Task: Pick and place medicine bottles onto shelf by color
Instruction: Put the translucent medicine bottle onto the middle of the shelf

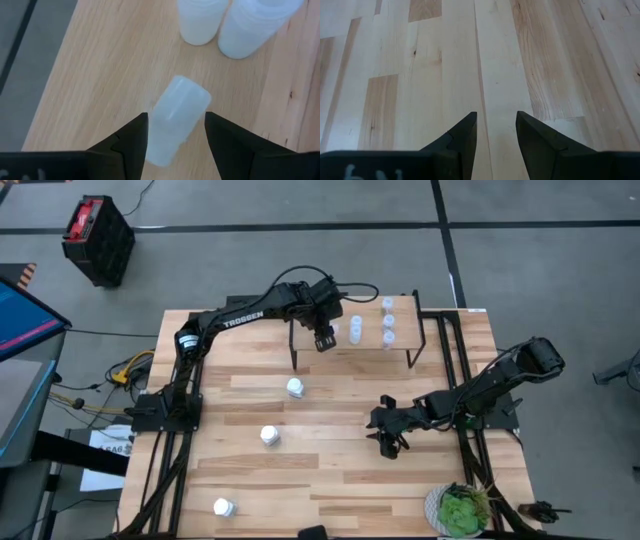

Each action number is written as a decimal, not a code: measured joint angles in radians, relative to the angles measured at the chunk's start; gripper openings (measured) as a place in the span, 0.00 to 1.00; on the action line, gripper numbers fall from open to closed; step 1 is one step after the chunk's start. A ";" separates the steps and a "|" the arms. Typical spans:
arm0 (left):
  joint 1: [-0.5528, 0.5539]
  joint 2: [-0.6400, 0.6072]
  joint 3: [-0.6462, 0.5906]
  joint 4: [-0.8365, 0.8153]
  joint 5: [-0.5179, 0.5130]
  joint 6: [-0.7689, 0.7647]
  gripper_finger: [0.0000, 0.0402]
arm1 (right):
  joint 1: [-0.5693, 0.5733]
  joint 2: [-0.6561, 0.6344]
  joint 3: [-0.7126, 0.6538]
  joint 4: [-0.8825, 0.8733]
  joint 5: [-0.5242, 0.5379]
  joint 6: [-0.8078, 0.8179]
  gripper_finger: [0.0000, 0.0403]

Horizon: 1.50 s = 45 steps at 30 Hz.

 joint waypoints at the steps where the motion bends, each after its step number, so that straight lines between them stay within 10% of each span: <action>1: 0.000 0.000 0.000 -0.002 0.000 0.001 0.45 | 0.000 0.000 0.000 0.000 0.000 0.000 0.39; 12: 0.000 0.000 -0.001 -0.017 -0.069 0.237 0.46 | 0.000 0.000 0.000 0.000 -0.001 0.000 0.39; 45: -0.001 0.000 -0.014 -0.084 0.066 0.206 0.46 | 0.000 0.000 0.000 -0.015 -0.002 0.006 0.39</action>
